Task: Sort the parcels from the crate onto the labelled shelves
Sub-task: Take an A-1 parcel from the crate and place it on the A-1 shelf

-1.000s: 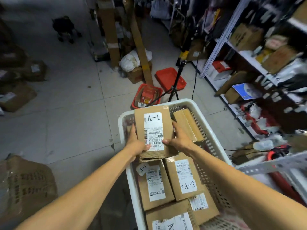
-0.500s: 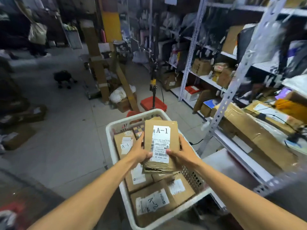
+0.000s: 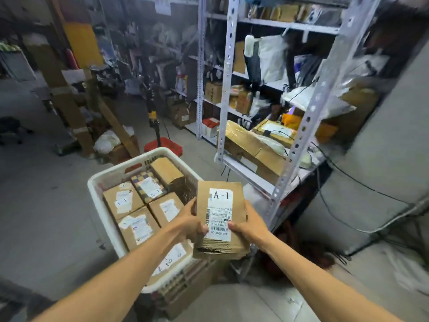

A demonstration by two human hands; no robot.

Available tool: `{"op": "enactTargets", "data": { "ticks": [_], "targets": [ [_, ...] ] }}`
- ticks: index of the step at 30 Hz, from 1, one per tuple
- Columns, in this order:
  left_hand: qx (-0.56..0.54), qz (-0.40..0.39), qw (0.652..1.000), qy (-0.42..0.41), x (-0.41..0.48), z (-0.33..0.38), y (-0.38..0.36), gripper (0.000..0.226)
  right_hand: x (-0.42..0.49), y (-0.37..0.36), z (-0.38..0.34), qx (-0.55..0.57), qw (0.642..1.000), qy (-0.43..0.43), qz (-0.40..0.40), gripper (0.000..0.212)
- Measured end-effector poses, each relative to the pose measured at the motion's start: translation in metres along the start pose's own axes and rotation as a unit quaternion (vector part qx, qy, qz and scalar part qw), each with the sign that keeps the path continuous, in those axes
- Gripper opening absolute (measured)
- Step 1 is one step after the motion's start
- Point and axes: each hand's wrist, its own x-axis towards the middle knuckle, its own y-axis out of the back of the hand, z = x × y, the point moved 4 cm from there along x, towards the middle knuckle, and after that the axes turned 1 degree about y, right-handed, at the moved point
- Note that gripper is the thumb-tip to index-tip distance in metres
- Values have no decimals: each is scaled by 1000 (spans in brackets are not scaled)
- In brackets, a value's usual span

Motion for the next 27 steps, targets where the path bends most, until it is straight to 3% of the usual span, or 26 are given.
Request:
{"op": "enactTargets", "data": {
  "ticks": [6,13,17,27],
  "targets": [
    [52,-79,995,12,10,-9,-64,100,-35,48,46,-43,996,-65,34,71],
    [137,-158,978,-16,15,12,-149,99,-87,104,96,6,981,-153,122,72],
    [154,-228,960,-47,12,29,-218,85,-121,151,119,63,961,-191,188,70],
    [172,-355,909,-132,-28,107,-375,65,-207,285,117,73,898,-193,388,72]
  ]
}}
